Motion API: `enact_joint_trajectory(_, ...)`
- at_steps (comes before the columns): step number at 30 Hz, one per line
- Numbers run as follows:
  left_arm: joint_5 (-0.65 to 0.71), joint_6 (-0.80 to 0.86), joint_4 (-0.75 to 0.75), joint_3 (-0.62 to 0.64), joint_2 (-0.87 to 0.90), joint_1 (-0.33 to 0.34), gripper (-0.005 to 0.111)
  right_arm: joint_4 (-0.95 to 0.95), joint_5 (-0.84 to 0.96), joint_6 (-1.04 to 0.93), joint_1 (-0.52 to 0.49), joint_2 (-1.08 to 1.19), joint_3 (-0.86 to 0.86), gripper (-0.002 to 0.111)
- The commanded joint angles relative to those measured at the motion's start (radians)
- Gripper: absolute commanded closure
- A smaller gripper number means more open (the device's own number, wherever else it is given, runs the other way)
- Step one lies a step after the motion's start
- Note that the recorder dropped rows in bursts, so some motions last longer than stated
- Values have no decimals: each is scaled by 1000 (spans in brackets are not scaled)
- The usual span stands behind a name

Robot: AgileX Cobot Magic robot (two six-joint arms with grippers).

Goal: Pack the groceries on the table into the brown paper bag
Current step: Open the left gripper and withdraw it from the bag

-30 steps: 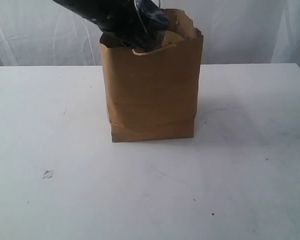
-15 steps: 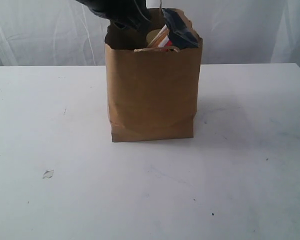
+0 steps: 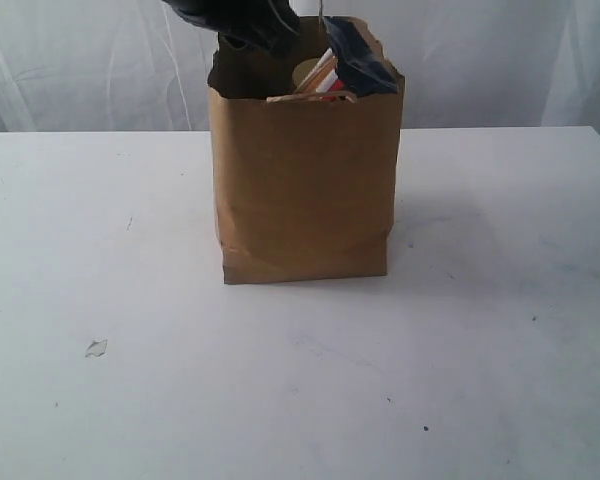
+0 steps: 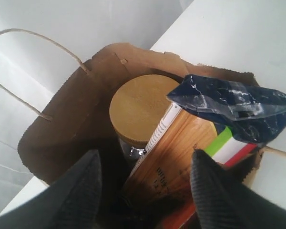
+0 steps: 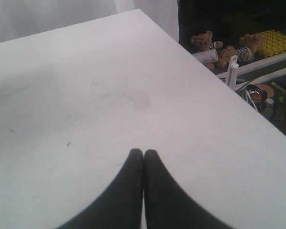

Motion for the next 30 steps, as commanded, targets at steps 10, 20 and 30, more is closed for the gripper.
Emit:
enact_joint_trajectory(10,273,-18,89,-3,-253,2,73,-2,-3,-8,-4,0,3,108)
enact_joint_trajectory(20,342,-244,319,30,-236,186,107,-2,-3,-8,-4,0,3,108)
enact_joint_trajectory(30,149,-419,319,393,-322,531,107,-2,-3,-8,-4,0,3,108)
